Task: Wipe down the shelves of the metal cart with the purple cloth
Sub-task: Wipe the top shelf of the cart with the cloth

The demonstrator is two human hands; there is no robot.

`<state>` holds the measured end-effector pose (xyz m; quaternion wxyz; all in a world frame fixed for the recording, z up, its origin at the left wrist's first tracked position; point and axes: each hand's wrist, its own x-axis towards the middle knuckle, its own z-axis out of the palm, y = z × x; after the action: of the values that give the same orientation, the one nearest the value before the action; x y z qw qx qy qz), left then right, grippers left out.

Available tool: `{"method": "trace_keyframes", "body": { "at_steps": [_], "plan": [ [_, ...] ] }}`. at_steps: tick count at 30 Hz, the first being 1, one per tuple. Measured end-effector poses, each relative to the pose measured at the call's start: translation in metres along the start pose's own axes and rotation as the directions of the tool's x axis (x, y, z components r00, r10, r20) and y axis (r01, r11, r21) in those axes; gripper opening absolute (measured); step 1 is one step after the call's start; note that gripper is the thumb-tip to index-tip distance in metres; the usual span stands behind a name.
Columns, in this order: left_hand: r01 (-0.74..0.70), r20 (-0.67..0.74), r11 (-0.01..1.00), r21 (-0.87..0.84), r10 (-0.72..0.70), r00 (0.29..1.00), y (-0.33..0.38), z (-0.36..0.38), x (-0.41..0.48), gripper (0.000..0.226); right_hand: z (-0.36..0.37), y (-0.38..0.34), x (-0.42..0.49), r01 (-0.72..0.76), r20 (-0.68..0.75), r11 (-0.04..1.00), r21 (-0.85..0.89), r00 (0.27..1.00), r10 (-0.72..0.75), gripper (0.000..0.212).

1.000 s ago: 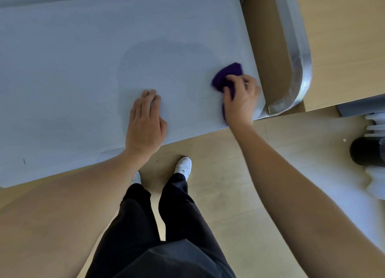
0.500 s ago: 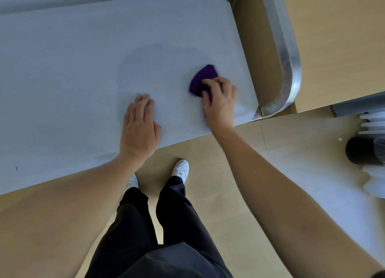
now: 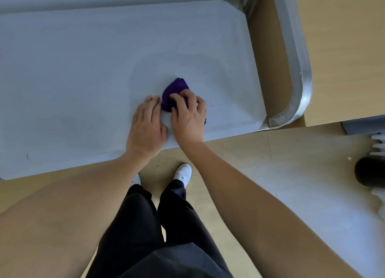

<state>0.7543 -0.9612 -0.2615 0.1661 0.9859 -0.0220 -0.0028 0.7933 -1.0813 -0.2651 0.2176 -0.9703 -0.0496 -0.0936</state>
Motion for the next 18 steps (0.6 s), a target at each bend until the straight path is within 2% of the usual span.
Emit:
{"method": "trace_keyframes", "body": {
  "at_steps": [6, 13, 18],
  "plan": [
    [-0.006, -0.014, 0.999, -0.038, 0.006, 1.0, -0.001, 0.0, 0.001, 0.055, -0.002, 0.002, 0.004, -0.002, 0.008, 1.0, 0.004, 1.0, 0.002, 0.026],
    [-0.01, 0.018, 0.995, -0.101, 0.012, 1.0, -0.012, -0.008, 0.005, 0.054, 0.006, -0.019, 0.01, -0.14, 0.011, 0.99, 0.012, 0.99, 0.14, 0.025],
    [-0.005, -0.048, 0.998, -0.057, 0.003, 0.999, -0.029, -0.017, 0.019, 0.048, 0.015, -0.031, 0.014, -0.086, -0.013, 0.996, -0.015, 0.996, 0.085, 0.025]
  ]
}}
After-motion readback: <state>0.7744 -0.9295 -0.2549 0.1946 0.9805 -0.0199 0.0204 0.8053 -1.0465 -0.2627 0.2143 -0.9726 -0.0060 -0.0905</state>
